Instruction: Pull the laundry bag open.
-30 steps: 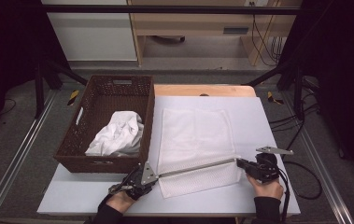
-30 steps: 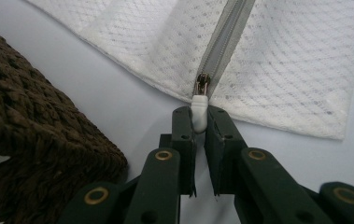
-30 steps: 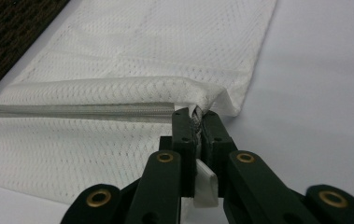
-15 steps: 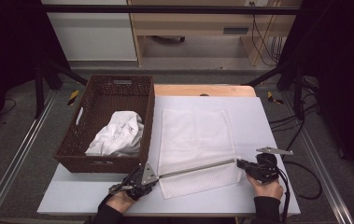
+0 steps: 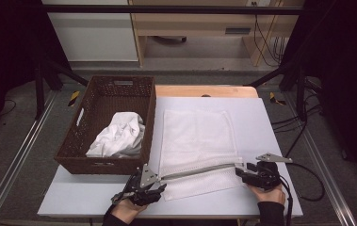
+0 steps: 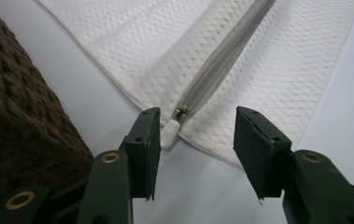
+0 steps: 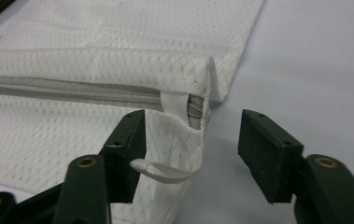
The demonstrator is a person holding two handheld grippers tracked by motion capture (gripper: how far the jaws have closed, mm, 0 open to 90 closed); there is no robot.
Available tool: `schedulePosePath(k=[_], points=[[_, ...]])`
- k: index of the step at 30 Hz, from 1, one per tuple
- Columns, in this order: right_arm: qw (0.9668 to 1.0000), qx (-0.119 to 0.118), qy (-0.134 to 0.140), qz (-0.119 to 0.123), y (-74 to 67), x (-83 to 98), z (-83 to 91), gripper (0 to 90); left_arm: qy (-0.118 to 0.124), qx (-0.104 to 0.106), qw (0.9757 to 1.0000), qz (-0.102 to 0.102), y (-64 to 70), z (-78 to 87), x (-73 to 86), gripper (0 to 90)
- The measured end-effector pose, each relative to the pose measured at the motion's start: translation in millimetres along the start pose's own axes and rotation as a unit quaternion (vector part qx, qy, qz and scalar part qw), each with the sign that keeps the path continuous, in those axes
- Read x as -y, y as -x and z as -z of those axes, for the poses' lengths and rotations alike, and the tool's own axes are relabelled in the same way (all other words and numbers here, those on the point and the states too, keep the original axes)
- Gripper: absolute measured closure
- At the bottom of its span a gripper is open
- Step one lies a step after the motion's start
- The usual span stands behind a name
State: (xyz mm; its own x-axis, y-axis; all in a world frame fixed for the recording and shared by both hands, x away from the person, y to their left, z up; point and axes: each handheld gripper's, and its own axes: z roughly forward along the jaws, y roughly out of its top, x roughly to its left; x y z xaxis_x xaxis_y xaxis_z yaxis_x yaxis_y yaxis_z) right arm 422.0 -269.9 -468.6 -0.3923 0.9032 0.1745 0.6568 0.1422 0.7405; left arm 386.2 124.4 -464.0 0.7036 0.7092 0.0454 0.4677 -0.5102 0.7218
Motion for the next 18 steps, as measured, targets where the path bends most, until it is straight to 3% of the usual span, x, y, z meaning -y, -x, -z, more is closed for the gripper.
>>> schedulePosePath(k=[3,5,10,13,16,18], points=[[1.0,-0.001,0.01,0.003,-1.1,3.4,2.8,40.6,0.0,-0.004,0.9998,0.017,5.4,-4.2,6.7,48.9],[1.0,0.001,0.007,0.006,-1.2,6.0,2.0,42.6,-0.006,-0.007,0.9998,0.017,10.4,-9.5,9.5,48.8],[0.9999,0.002,-0.014,0.006,-2.1,9.3,-4.0,55.1,0.001,-0.017,0.9995,0.028,15.3,-14.5,9.7,52.3],[0.9997,0.0,-0.024,0.008,-2.3,10.0,-6.7,65.3,-0.002,-0.023,0.9994,0.028,17.6,-14.7,8.0,63.6],[0.9997,-0.001,-0.025,0.002,-1.8,9.7,-5.7,76.4,-0.003,-0.03,0.9994,0.015,19.2,-15.6,6.7,83.8],[0.9997,-0.007,-0.025,-0.001,-2.1,10.0,-4.9,81.1,0.0,-0.026,0.9996,0.007,17.8,-15.9,6.8,87.3]])
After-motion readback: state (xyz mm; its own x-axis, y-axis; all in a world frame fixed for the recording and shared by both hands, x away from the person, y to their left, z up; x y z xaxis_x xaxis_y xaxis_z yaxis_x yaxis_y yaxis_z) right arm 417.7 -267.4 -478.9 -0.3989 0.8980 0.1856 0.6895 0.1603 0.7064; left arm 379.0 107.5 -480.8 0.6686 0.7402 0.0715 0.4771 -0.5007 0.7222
